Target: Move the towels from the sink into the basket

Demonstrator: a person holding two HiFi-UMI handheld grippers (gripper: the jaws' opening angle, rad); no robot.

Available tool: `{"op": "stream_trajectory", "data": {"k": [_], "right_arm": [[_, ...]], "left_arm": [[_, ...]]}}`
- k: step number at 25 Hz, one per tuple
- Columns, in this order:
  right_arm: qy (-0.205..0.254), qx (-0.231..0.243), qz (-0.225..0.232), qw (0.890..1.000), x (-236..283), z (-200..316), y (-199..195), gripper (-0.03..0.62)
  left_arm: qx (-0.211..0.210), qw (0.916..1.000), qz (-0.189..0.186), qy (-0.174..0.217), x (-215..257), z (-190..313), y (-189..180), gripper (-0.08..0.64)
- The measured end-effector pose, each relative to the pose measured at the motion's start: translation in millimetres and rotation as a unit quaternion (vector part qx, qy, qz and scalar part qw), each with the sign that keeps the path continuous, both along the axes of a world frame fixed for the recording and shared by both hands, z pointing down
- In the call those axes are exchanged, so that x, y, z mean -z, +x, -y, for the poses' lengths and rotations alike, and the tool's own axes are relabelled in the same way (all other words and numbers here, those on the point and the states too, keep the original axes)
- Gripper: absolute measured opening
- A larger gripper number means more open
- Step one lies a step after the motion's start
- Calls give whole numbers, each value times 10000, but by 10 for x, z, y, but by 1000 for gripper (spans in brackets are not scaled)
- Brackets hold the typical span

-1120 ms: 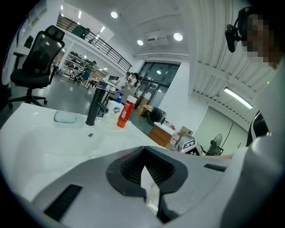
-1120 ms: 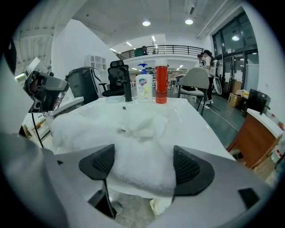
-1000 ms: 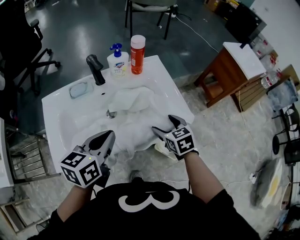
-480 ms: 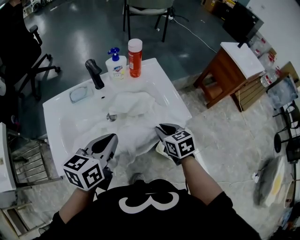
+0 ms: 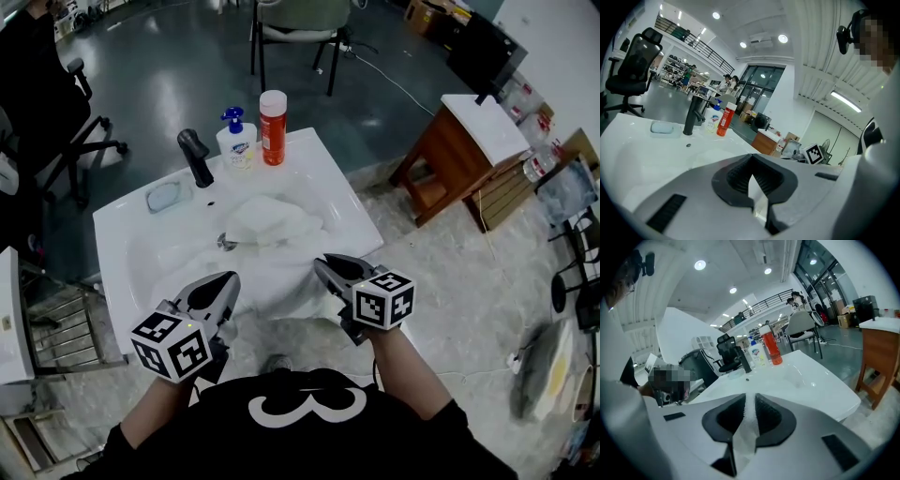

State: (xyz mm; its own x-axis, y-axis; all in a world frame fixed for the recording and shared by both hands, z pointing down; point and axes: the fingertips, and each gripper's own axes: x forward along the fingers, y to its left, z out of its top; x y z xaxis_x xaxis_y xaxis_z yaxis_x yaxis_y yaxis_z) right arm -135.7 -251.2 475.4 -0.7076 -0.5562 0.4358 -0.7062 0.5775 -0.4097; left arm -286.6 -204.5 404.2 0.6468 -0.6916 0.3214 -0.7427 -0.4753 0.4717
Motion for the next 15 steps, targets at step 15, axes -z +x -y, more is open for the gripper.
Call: {"op": "stream_trajectory", "data": {"k": [15], "right_arm": [[1356, -350, 1359, 9808, 1490, -373, 475, 63]], "left_arm": [[-381, 9992, -3, 151, 185, -30, 362, 5]]}}
